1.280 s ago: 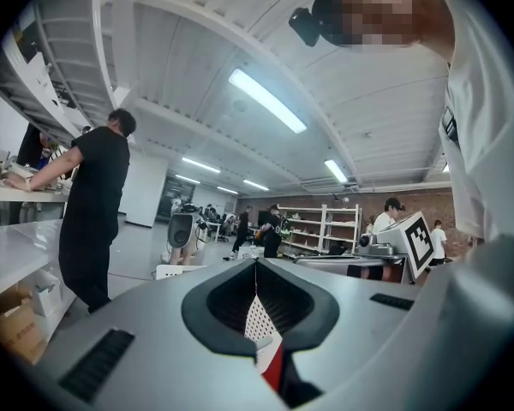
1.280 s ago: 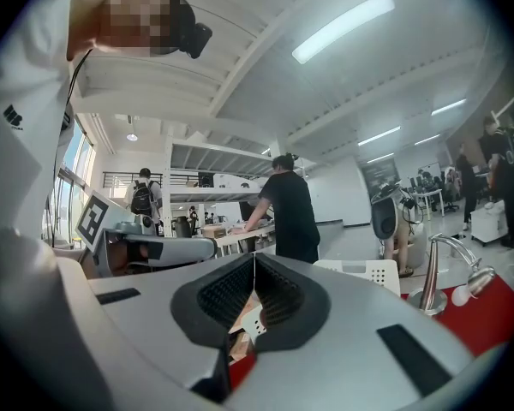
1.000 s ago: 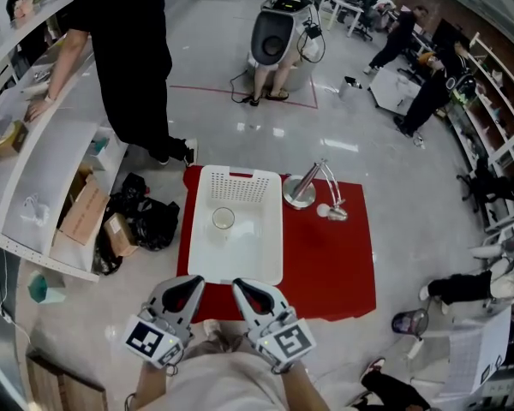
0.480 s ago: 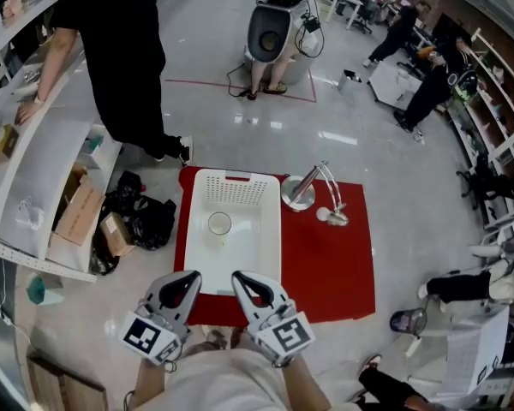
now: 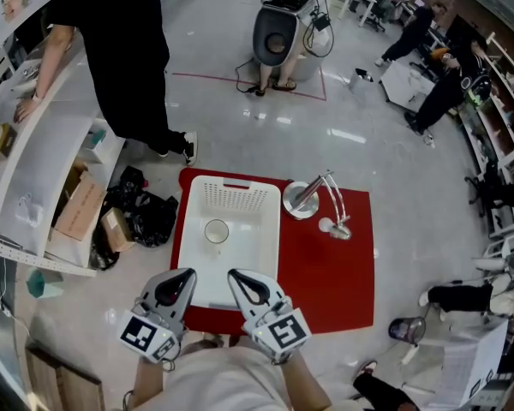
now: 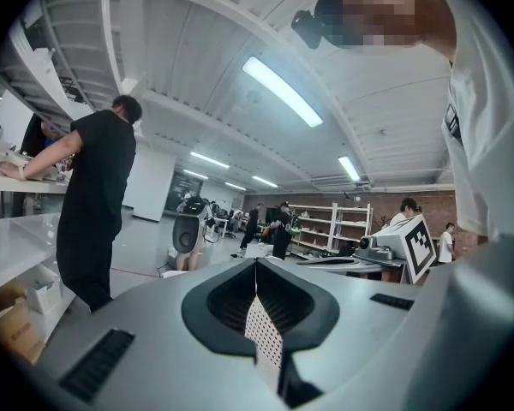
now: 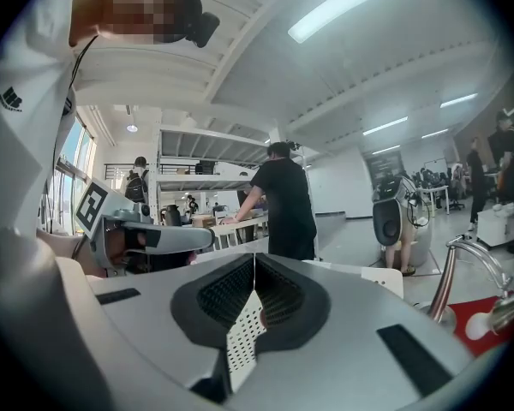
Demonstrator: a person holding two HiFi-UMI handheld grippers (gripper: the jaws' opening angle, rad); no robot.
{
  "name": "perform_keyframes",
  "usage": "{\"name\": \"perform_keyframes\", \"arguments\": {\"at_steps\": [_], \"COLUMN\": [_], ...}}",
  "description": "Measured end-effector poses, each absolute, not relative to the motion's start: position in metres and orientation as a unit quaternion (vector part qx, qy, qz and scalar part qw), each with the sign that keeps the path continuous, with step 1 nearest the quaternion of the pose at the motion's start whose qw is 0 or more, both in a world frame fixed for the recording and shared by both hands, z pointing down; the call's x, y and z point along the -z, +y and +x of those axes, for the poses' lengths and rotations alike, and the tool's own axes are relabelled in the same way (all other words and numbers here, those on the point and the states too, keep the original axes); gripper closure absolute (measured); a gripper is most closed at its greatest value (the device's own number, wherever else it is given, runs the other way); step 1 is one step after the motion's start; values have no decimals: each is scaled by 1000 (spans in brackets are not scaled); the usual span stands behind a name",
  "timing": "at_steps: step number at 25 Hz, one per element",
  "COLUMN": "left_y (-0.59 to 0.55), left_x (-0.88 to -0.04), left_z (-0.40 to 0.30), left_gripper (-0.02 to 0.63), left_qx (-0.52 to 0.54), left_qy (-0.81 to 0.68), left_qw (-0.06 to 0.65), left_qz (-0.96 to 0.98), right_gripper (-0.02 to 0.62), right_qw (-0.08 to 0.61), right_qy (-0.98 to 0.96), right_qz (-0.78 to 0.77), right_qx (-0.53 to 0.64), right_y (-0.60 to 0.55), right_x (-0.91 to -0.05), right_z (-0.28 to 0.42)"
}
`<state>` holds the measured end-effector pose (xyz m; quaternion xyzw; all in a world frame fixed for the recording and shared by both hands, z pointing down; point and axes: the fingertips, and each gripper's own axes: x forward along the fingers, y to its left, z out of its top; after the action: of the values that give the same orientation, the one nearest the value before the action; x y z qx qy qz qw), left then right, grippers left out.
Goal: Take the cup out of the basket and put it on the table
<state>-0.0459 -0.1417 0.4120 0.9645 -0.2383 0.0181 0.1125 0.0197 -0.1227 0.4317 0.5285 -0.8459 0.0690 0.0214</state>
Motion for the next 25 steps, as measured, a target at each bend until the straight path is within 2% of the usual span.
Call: {"name": "perform_keyframes", "arguments": {"at_steps": [6, 12, 22, 25], "left_y": [-150, -158, -168, -170], "left_x": [-419, -424, -430, -431], "left_z": [-37, -34, -36, -37], "left_gripper": [595, 595, 595, 595], "left_qx": [-24, -28, -30, -31], "left_qy": [-246, -253, -265, -269], "left_qw": [120, 127, 135, 138], "left_qz": [961, 959, 954, 953], "right_gripper": [586, 586, 583, 565], "right_qw": [58, 150, 210, 236], "right_qy": [-855, -860, -865, -864], "right_qz": [509, 483, 449, 439], "right_qx": [-77, -69, -79, -76], "right_y": [-139, -159, -195, -206], "right_x": [-449, -478, -511, -522], "right_z": [29, 31, 29, 31]}}
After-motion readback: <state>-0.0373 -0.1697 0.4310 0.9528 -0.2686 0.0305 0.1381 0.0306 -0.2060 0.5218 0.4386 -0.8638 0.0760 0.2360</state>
